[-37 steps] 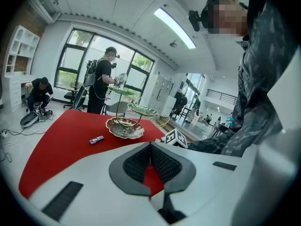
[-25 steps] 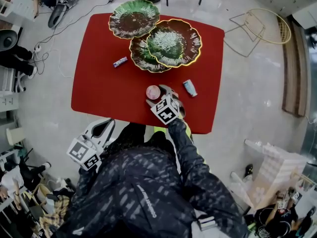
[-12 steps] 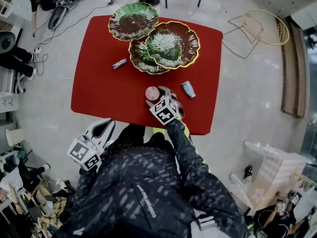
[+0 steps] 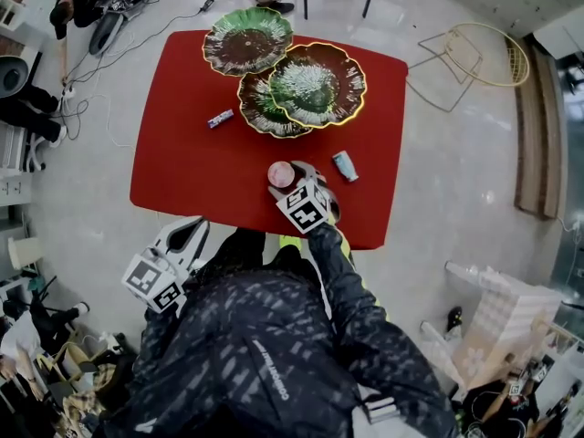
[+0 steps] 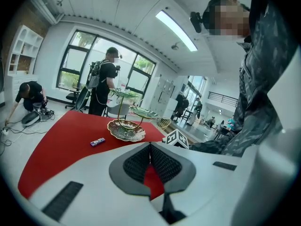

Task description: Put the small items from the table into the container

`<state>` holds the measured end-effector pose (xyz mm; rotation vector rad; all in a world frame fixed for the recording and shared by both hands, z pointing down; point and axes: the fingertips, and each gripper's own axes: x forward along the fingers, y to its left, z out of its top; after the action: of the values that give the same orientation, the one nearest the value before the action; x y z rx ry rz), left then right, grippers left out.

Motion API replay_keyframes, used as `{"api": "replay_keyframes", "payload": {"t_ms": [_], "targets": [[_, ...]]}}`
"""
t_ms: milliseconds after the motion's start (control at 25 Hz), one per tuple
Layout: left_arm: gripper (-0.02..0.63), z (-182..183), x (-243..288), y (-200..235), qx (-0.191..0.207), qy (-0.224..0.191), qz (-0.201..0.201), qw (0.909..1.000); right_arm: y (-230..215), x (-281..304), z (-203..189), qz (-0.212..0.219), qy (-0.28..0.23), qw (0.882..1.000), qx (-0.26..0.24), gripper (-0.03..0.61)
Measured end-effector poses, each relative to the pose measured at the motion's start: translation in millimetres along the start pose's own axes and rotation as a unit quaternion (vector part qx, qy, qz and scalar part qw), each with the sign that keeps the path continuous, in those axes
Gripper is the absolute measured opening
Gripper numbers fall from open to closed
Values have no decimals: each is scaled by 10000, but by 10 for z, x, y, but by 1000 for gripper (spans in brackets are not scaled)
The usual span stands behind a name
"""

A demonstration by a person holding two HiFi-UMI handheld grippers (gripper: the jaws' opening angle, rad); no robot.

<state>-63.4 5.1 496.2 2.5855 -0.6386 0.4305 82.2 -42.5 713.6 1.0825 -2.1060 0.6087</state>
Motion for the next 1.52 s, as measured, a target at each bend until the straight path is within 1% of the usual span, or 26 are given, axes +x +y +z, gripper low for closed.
{"api": "replay_keyframes", "payload": {"t_ms": [320, 600, 800, 1080, 1320, 1520], "targets": [[10, 84, 48, -39, 38, -159, -99, 9998, 31, -260, 199, -63, -100, 9999, -75, 330], [10, 172, 145, -127, 43, -366, -246, 9990, 72, -506, 383, -74, -129, 9997, -190, 331], [11, 221, 177, -153, 43, -534, -281, 9982, 64, -683, 540, -114, -183, 9995, -236, 330], [10, 285, 191, -163, -4, -751, -266, 9968, 5, -1012, 862, -172, -222, 9990, -338, 330], [9, 348, 256, -183, -8, -865, -345, 9957, -34, -1260, 1195, -215, -393, 9980, -451, 331], [9, 416, 308, -220, 30, -929, -433, 9947, -99, -1399, 1376, -307, -493, 9971, -494, 330]]}}
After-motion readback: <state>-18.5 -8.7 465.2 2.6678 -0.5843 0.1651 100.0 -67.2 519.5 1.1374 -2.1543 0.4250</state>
